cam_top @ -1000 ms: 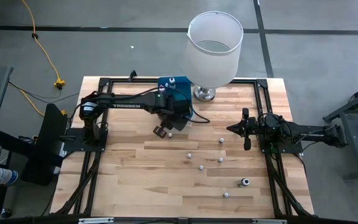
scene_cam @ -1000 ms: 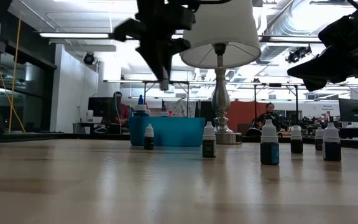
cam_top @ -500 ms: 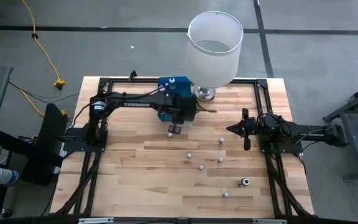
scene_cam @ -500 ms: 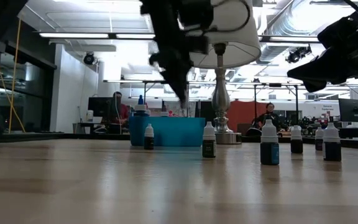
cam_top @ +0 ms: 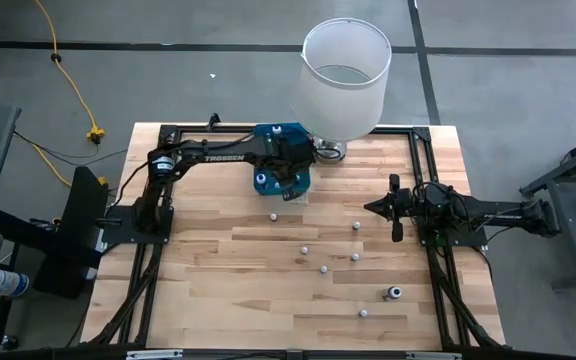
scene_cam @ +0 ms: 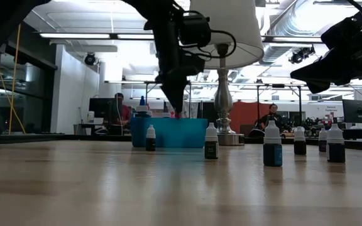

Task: Pick & Place food coloring
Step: Put the small black food coloring bottle into the blue bin

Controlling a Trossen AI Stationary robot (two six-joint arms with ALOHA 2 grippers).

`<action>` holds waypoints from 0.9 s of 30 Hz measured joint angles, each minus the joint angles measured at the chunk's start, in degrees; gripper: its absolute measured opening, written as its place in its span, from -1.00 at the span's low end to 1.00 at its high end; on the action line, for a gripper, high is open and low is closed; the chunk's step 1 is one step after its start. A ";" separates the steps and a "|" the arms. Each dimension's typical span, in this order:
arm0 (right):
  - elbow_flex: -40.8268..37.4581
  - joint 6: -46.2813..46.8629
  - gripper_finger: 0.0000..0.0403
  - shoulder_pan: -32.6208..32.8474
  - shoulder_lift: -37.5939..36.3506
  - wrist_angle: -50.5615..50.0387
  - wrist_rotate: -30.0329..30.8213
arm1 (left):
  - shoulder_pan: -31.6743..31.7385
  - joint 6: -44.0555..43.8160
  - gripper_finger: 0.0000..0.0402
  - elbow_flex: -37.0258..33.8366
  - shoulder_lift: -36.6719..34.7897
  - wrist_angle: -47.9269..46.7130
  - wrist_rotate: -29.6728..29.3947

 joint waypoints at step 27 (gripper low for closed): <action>0.01 0.01 -1.00 0.02 0.02 -0.07 -0.02 | 3.69 -7.59 -0.75 0.05 4.40 -0.34 4.46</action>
